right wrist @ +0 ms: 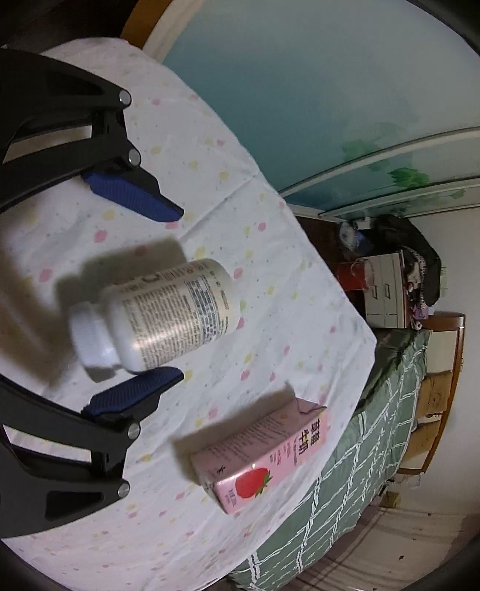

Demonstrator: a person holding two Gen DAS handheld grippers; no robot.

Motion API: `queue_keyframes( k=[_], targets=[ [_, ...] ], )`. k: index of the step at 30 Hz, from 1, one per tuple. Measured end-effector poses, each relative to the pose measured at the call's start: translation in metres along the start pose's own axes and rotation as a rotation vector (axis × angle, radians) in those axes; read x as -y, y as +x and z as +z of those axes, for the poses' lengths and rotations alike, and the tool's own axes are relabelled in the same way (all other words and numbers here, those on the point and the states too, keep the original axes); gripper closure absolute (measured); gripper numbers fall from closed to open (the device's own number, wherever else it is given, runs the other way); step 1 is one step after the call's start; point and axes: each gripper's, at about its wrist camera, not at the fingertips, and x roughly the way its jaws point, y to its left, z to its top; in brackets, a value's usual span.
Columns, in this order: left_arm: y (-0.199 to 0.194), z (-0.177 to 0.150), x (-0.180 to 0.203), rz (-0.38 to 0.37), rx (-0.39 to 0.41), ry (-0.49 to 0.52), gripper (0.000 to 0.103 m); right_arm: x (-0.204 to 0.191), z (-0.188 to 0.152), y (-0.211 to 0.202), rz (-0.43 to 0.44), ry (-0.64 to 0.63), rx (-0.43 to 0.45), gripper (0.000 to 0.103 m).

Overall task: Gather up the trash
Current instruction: 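Grasp the white pill bottle lying on the sheet with the right gripper, then carry the pill bottle into the bin and open the right gripper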

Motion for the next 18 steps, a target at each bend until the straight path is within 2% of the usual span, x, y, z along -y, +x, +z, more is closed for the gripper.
queue_keyframes(
  k=[2,4,10,18],
  targets=[
    [0.005,-0.001,-0.001,-0.004,-0.008,-0.004,0.005,0.002,0.0,0.003,0.004,0.001,-0.017,0.045],
    [0.007,-0.001,0.0,-0.008,-0.016,-0.007,0.005,0.005,0.0,0.008,0.009,0.007,-0.038,0.049],
    [0.013,-0.004,0.005,-0.017,-0.03,0.0,0.005,0.013,-0.004,0.008,0.012,0.024,-0.036,0.053],
    [0.021,-0.004,0.019,-0.04,-0.045,0.014,0.005,0.054,-0.043,-0.059,0.006,0.143,0.052,0.053]
  ],
)
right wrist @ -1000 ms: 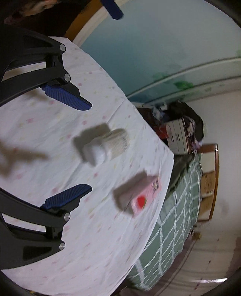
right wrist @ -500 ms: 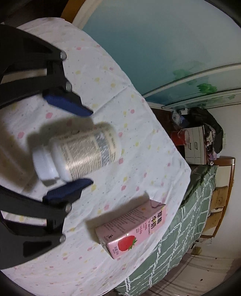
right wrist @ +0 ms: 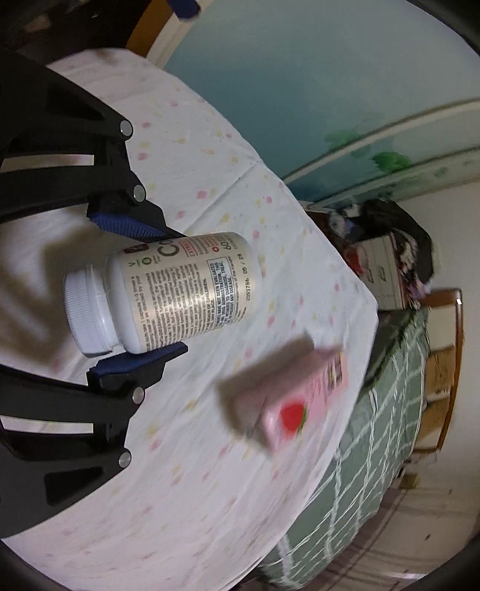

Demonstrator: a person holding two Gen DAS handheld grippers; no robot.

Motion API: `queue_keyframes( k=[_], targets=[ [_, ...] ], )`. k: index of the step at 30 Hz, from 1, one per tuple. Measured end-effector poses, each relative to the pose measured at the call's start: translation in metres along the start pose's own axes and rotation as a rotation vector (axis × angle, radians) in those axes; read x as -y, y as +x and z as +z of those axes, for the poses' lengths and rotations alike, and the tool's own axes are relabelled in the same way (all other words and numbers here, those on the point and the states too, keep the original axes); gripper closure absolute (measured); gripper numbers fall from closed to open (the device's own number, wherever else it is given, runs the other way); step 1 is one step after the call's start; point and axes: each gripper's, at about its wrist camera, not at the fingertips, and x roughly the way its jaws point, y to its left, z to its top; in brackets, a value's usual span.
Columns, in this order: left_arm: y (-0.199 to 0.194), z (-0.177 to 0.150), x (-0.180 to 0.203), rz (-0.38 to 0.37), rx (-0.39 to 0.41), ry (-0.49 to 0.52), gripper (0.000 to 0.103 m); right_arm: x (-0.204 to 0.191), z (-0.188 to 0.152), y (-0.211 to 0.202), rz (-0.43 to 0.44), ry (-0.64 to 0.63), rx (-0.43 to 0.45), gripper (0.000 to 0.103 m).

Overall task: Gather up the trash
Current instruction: 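Carry the pill bottle into the bin and open the right gripper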

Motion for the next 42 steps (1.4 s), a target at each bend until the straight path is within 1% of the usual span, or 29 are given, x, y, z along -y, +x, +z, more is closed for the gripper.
queue_keyframes(
  k=[3,7,10,11,12,15,17,20,22,25,28,31,33,34,37,39,40,42],
  targets=[
    [0.007,0.0,0.008,-0.014,-0.012,0.011,0.005,0.024,-0.02,-0.033,-0.018,0.052,0.033,0.053],
    [0.02,0.001,0.021,-0.035,-0.03,0.033,0.005,0.072,-0.056,-0.086,-0.094,0.169,0.098,0.053],
    [0.03,0.003,0.033,-0.057,-0.042,0.051,0.005,0.11,-0.089,-0.124,-0.214,0.261,0.139,0.053],
    [0.032,0.004,0.036,-0.062,-0.043,0.055,0.005,0.127,-0.104,-0.138,-0.268,0.306,0.149,0.053],
    [0.035,0.005,0.041,-0.069,-0.044,0.061,0.005,0.138,-0.112,-0.145,-0.296,0.334,0.153,0.053],
    [0.044,0.009,0.054,-0.089,-0.05,0.077,0.005,0.188,-0.157,-0.175,-0.419,0.486,0.155,0.053],
    [0.048,0.011,0.064,-0.098,-0.056,0.095,0.005,0.216,-0.185,-0.187,-0.465,0.58,0.15,0.053],
    [0.052,0.013,0.077,-0.104,-0.061,0.118,0.005,0.248,-0.222,-0.193,-0.529,0.681,0.125,0.053],
    [0.054,0.014,0.087,-0.107,-0.063,0.133,0.005,0.267,-0.245,-0.193,-0.546,0.744,0.1,0.053],
    [0.054,0.015,0.099,-0.108,-0.064,0.151,0.005,0.287,-0.269,-0.191,-0.562,0.797,0.078,0.053],
    [0.055,0.017,0.108,-0.109,-0.067,0.165,0.005,0.301,-0.282,-0.185,-0.566,0.838,0.069,0.052],
    [0.058,0.019,0.116,-0.108,-0.072,0.179,0.005,0.303,-0.287,-0.186,-0.616,0.858,0.069,0.033],
    [0.061,0.019,0.12,-0.105,-0.076,0.187,0.005,0.299,-0.286,-0.189,-0.641,0.859,0.078,0.033],
    [0.063,0.02,0.121,-0.103,-0.08,0.19,0.005,0.299,-0.287,-0.192,-0.639,0.866,0.085,0.033],
    [0.069,0.022,0.124,-0.092,-0.087,0.194,0.005,0.275,-0.271,-0.205,-0.578,0.863,0.175,0.033],
    [0.077,0.025,0.123,-0.079,-0.095,0.189,0.005,0.249,-0.252,-0.21,-0.558,0.803,0.249,0.029],
    [0.081,0.028,0.122,-0.077,-0.098,0.185,0.005,0.239,-0.245,-0.209,-0.549,0.778,0.278,0.025],
    [0.092,0.034,0.12,-0.066,-0.11,0.172,0.005,0.221,-0.233,-0.203,-0.524,0.735,0.314,0.024]
  ],
)
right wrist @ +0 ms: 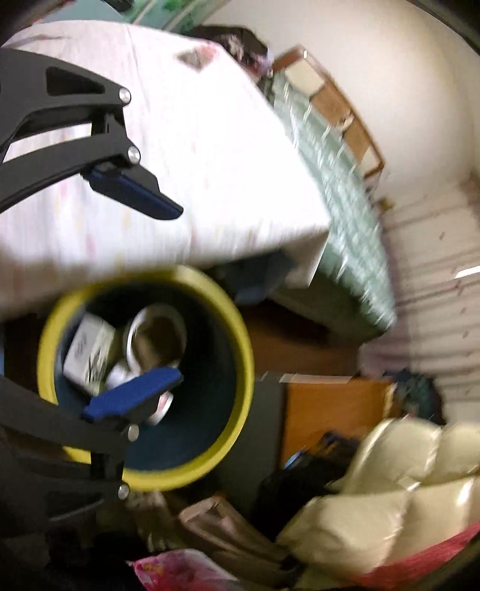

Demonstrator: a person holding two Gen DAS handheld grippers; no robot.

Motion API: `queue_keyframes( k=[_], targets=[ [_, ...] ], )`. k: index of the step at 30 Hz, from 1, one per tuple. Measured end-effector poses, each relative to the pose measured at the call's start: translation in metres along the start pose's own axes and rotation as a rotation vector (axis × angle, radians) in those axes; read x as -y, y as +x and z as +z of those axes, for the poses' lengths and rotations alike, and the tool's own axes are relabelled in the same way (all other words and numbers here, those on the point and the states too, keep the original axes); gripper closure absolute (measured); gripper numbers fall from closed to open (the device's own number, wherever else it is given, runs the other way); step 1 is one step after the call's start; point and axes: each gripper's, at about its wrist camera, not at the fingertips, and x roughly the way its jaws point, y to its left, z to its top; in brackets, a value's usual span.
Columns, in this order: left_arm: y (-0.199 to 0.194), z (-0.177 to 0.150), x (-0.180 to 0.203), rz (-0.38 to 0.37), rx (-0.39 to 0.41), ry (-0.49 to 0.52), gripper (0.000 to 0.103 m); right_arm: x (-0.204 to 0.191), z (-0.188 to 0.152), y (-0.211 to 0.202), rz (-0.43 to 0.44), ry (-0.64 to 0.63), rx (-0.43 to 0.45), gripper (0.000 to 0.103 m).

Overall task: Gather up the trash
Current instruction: 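Carry the pill bottle into the bin and open the right gripper, then grasp the pink strawberry-milk carton with the left gripper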

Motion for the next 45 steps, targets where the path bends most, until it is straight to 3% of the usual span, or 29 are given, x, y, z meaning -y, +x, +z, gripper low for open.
queue_keyframes(
  k=[6,8,17,27,34,45],
  targets=[
    [0.031,0.031,-0.016,0.038,-0.018,-0.089,0.005,-0.043,-0.021,0.011,0.032,-0.09,-0.001,0.024],
    [0.043,0.042,-0.017,0.06,-0.015,-0.104,0.005,-0.045,-0.023,0.017,0.047,-0.083,-0.033,0.024],
    [0.13,0.087,-0.025,0.153,-0.081,-0.237,0.005,-0.046,-0.025,0.009,0.006,-0.081,0.005,0.024],
    [0.195,0.111,-0.046,0.244,-0.119,-0.35,0.005,-0.035,-0.025,0.023,0.033,-0.026,-0.064,0.024],
    [0.197,0.105,-0.067,0.271,-0.134,-0.333,0.005,-0.035,-0.025,0.029,0.051,-0.019,-0.099,0.024],
    [0.148,0.069,-0.144,0.329,-0.143,-0.308,0.005,-0.038,-0.024,0.032,0.04,-0.038,-0.117,0.024]
  ],
)
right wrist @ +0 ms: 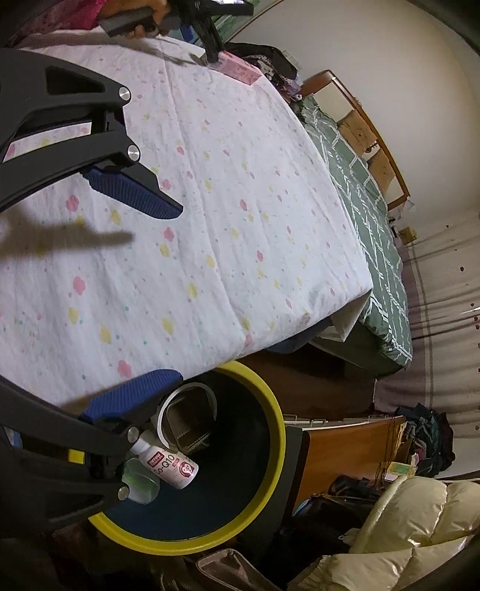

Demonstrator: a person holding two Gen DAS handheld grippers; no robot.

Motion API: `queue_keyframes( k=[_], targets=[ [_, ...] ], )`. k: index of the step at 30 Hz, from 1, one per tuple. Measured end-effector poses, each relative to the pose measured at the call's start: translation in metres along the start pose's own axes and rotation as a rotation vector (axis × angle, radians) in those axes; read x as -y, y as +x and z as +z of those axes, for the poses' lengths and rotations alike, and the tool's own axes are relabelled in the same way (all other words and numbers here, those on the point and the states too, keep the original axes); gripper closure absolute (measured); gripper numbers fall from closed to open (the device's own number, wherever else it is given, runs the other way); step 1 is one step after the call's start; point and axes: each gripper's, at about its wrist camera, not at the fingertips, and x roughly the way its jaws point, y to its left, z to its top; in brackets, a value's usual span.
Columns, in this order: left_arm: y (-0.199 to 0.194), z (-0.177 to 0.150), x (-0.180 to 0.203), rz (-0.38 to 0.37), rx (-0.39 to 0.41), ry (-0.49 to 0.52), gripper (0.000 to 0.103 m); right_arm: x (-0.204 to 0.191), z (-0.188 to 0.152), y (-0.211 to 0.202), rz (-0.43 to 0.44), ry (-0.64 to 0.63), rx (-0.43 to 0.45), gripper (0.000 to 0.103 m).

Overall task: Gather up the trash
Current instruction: 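Grasp the pink strawberry-milk carton with the left gripper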

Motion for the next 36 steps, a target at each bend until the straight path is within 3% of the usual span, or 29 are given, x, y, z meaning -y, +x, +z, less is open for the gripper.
queue_keyframes(
  k=[8,15,18,20,22,25,31,36],
  targets=[
    [0.002,0.033,0.01,0.014,0.02,0.074,0.005,0.002,0.0,0.002,-0.012,0.005,-0.008,0.024],
    [0.029,0.056,0.022,0.015,-0.07,0.152,0.009,0.001,0.0,0.001,-0.012,0.002,-0.011,0.023],
    [0.033,0.061,0.027,0.025,-0.079,0.182,0.018,0.001,0.0,0.002,-0.01,0.002,-0.012,0.022],
    [0.036,0.064,0.028,0.015,-0.093,0.184,0.033,0.001,0.0,0.002,-0.011,0.002,-0.012,0.022],
    [0.039,0.067,0.03,0.001,-0.11,0.183,0.038,0.001,0.0,0.002,-0.01,0.003,-0.012,0.022],
    [0.042,0.069,0.034,-0.011,-0.12,0.185,0.047,0.001,-0.001,0.002,-0.006,0.005,-0.011,0.022],
    [0.025,0.053,0.05,-0.046,-0.09,0.225,0.048,0.002,0.0,0.002,0.0,0.008,-0.011,0.022],
    [-0.02,0.031,0.07,-0.136,-0.034,0.291,0.048,0.004,0.0,0.002,0.009,0.015,-0.008,0.022]
  ],
)
